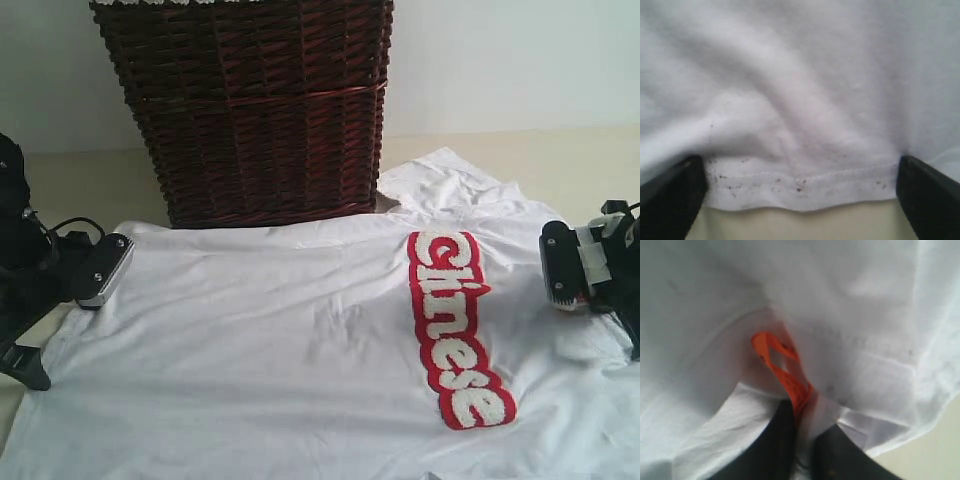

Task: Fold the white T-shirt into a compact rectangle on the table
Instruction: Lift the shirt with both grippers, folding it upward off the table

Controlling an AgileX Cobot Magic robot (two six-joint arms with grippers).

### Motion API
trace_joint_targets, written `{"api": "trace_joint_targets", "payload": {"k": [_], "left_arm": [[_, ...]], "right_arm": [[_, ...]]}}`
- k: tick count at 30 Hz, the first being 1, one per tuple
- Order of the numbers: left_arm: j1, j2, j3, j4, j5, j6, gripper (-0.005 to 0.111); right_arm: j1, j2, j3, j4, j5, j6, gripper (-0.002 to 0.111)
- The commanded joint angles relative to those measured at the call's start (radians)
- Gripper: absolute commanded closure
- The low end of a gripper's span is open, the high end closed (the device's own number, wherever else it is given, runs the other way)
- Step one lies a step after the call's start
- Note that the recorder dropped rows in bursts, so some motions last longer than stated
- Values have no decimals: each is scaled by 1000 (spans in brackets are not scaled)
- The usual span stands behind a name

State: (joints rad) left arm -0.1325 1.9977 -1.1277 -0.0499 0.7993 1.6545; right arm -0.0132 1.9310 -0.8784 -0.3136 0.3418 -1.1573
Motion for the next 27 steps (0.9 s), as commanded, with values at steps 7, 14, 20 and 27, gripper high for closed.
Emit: {"api": "trace_joint_targets", "payload": {"k": [7, 14, 20, 27], "left_arm": [[4, 42, 11, -15, -36, -9, 2], [4, 44, 11, -24, -8, -25, 2], [4, 48, 11, -24, -16, -23, 2], [4, 53, 15, -58, -16, -88, 2]], "right_arm": [[1, -103, 53, 128, 272, -121, 108], [1, -114, 53, 148, 258, -121, 108], [1, -114, 53, 162, 253, -121, 108], [1, -114, 53, 164, 247, -121, 108]]}}
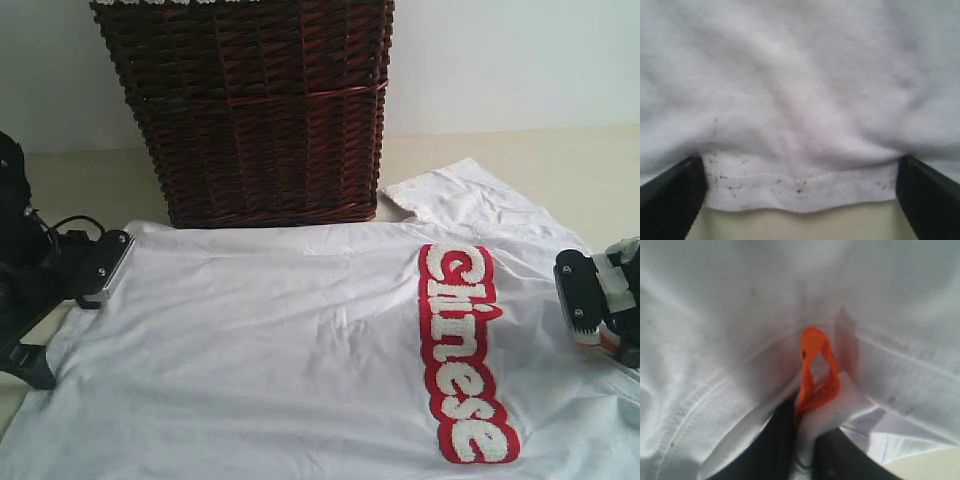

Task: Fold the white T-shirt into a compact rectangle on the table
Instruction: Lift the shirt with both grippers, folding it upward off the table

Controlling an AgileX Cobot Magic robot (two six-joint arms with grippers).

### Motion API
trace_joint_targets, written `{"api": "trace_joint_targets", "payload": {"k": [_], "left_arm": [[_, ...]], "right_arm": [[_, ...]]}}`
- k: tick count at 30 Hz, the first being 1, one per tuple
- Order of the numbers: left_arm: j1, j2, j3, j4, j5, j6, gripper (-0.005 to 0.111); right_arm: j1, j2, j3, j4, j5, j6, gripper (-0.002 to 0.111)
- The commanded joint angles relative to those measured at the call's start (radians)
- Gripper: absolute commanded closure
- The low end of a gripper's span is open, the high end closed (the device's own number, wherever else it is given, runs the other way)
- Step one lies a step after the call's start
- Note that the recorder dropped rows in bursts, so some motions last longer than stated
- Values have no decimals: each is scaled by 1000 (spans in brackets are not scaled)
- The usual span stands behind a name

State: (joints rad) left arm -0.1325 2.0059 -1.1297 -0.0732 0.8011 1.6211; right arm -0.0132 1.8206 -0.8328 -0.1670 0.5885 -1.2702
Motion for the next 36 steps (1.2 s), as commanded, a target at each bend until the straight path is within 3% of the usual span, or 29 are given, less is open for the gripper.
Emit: {"api": "trace_joint_targets", "payload": {"k": [1, 6, 9, 12, 15, 22, 30, 32, 36], "left_arm": [[4, 45, 18, -35, -18, -54, 2], [4, 45, 18, -28, -37, -54, 2], [4, 45, 18, -12, -34, -54, 12], [4, 45, 18, 24, -18, -54, 45], [4, 45, 18, 56, 20, -59, 103], [2, -20, 18, 125, 49, -113, 103], [2, -382, -3, 382, 191, -589, 107], [2, -486, -3, 404, 210, -726, 107], [2, -638, -3, 392, 229, -848, 107]], "right_arm": [[1, -4, 7, 18, 0, -8, 108], [1, -4, 7, 34, -5, -8, 108], [1, -4, 7, 34, -5, -8, 108], [1, -4, 7, 34, -5, -8, 108], [1, -4, 7, 34, -5, -8, 108], [1, -67, 7, 41, -16, -8, 108], [1, -437, -24, 65, -37, 172, 108], [1, -543, -24, 65, -15, 204, 108], [1, -682, -24, 128, 19, 204, 108]]}}
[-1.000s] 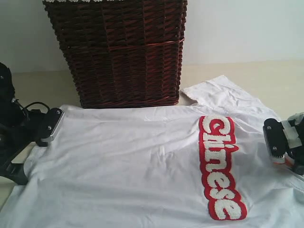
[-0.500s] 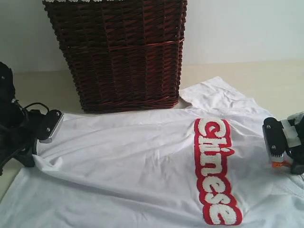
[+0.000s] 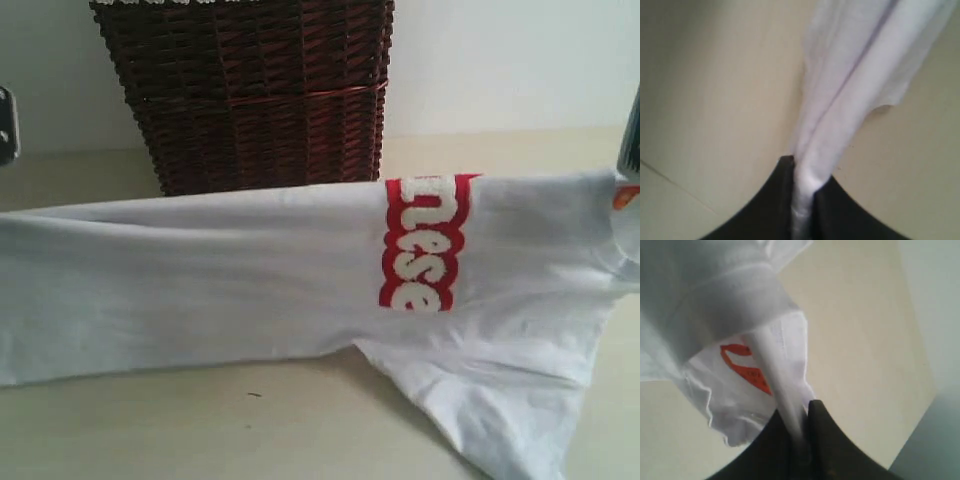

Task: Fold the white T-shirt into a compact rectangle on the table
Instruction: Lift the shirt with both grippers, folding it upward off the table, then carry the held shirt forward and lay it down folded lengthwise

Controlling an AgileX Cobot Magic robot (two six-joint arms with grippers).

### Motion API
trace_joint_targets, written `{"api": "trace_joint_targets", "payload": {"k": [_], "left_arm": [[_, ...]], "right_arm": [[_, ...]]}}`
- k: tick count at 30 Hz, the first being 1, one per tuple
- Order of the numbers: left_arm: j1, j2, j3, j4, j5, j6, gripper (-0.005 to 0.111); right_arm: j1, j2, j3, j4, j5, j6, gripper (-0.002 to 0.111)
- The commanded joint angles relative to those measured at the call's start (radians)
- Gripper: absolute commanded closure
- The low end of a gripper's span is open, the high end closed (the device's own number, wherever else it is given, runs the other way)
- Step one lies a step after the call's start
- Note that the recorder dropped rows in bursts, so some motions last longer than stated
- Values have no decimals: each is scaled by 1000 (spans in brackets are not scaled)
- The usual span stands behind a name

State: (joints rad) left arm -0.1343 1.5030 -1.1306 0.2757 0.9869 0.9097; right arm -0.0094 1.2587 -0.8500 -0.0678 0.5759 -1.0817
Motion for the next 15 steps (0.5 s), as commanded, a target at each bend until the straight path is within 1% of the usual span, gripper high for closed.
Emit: {"api": "trace_joint_targets", "payload": {"k": [1, 5, 8, 11, 15], "left_arm": [[4, -177, -3, 41, 51, -172, 107], [4, -336, -3, 36, 98, -255, 107], [4, -459, -3, 15, 154, -259, 107], [4, -563, -3, 14, 226, -259, 107], [4, -694, -3, 16, 234, -259, 107]], "right_arm": [[-3, -156, -7, 46, 42, 13, 108], [-3, -285, -7, 80, 89, 13, 108], [-3, -378, -7, 110, 134, 13, 108], [-3, -466, -7, 185, 176, 39, 108], [-3, -578, -7, 302, 229, 59, 108]]}}
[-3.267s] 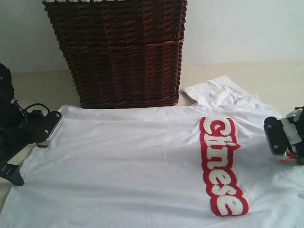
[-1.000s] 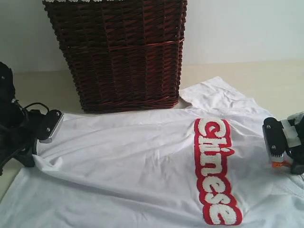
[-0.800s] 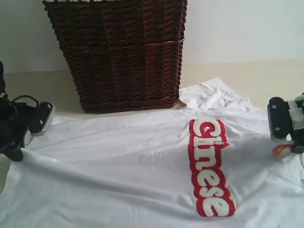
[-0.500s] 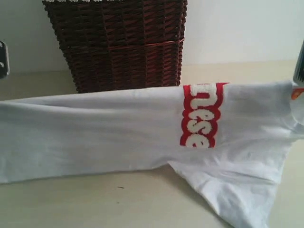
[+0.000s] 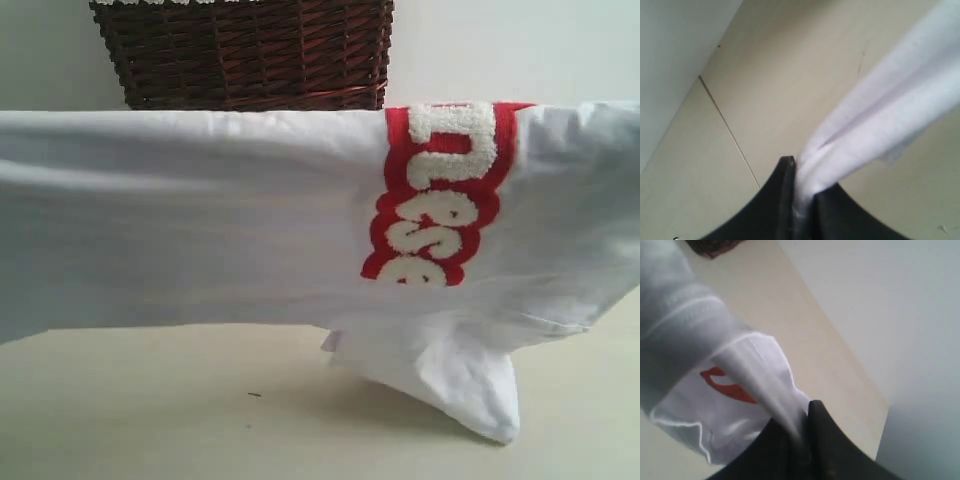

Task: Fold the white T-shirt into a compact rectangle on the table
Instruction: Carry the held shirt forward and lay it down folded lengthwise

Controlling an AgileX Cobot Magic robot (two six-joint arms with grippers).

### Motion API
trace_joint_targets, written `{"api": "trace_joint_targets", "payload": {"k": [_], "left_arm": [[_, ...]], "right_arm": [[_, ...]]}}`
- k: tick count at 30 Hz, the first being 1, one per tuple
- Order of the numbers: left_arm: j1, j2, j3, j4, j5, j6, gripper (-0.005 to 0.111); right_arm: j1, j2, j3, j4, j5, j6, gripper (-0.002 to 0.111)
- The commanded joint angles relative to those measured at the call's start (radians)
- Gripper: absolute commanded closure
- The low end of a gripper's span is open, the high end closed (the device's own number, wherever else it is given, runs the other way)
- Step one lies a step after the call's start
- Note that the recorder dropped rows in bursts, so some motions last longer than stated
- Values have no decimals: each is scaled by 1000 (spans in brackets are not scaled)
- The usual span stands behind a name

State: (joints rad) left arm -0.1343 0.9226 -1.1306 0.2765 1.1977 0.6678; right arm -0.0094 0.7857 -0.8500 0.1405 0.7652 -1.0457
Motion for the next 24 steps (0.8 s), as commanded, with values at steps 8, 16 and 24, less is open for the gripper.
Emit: {"api": "trace_joint_targets", "payload": {"k": [8, 16, 24], "left_arm": [[4, -317, -12, 25, 23, -17, 107], [4, -138, 223, -5, 23, 63, 107], [7, 139, 395, 123, -521, -74, 107]], "right_arm": [[-3, -329, -7, 126, 38, 91, 108], [-3, -1, 135, -75, 58, 176, 108], [-3, 281, 143, -126, -313, 270, 108]]}}
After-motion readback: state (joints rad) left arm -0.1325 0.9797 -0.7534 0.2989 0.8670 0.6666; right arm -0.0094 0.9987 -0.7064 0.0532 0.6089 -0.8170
